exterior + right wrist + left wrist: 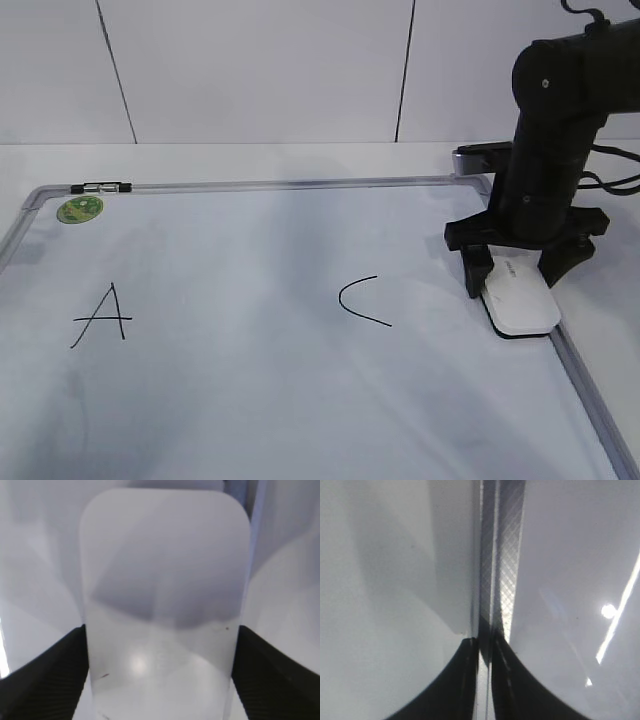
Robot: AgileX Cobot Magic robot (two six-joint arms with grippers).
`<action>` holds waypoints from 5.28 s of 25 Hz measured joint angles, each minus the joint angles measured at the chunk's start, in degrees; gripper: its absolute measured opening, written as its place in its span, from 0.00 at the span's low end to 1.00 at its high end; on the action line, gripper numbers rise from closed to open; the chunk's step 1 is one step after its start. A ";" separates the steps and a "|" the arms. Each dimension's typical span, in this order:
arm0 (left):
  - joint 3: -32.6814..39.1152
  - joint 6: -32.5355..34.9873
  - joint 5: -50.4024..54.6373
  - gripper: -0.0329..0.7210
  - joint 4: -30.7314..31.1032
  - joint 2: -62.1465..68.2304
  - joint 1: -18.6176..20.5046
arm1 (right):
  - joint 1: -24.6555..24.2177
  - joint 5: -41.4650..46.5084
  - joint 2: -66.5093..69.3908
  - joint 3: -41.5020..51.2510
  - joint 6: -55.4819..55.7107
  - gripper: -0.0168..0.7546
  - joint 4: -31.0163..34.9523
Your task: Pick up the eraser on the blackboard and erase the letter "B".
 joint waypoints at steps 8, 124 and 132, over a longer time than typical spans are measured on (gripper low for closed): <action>0.00 0.00 0.00 0.14 -0.04 0.00 0.00 | 0.00 4.62 0.14 -4.15 0.00 0.87 0.00; 45.65 7.03 -1.96 0.37 -6.92 -114.50 -8.29 | 0.00 4.61 -114.28 51.87 -4.72 0.43 -7.07; 45.91 -0.77 -2.92 0.36 -2.38 -114.53 -8.42 | 0.00 3.21 -114.42 52.84 -4.86 0.43 -6.87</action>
